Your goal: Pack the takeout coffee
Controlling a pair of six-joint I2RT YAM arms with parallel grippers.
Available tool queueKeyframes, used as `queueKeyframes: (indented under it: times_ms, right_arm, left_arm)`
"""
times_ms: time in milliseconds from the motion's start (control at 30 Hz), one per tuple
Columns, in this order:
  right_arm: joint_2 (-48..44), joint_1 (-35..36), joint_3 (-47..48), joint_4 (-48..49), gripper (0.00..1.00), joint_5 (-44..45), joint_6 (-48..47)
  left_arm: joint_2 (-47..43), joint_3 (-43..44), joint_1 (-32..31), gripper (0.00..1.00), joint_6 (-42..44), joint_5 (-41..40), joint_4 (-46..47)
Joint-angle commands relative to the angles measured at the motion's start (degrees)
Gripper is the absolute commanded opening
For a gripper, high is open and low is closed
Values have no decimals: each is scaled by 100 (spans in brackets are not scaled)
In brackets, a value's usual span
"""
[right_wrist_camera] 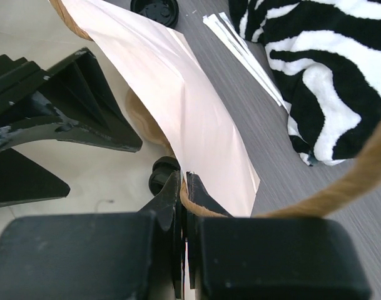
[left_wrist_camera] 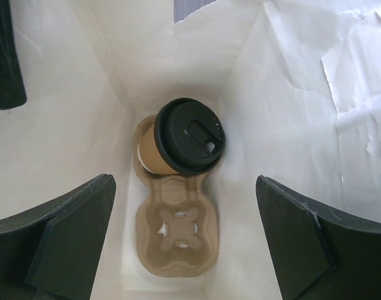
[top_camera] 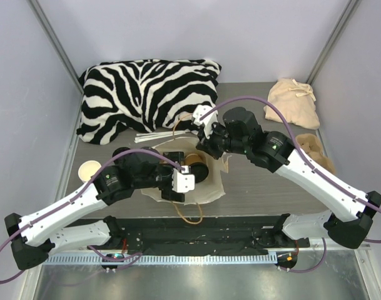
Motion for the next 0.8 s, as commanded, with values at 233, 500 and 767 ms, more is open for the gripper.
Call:
queueKeyframes:
  times_ms: [233, 500, 767]
  right_arm:
    - [221, -198, 369, -233, 1, 274, 41]
    - [669, -1085, 809, -761, 1, -375, 59]
    - [960, -1999, 1019, -963, 1, -648, -240]
  left_arm:
    - [306, 841, 15, 100, -286, -287, 371]
    - [543, 1315, 173, 100, -611, -480, 441]
    - [1115, 2158, 796, 100, -1375, -727, 581]
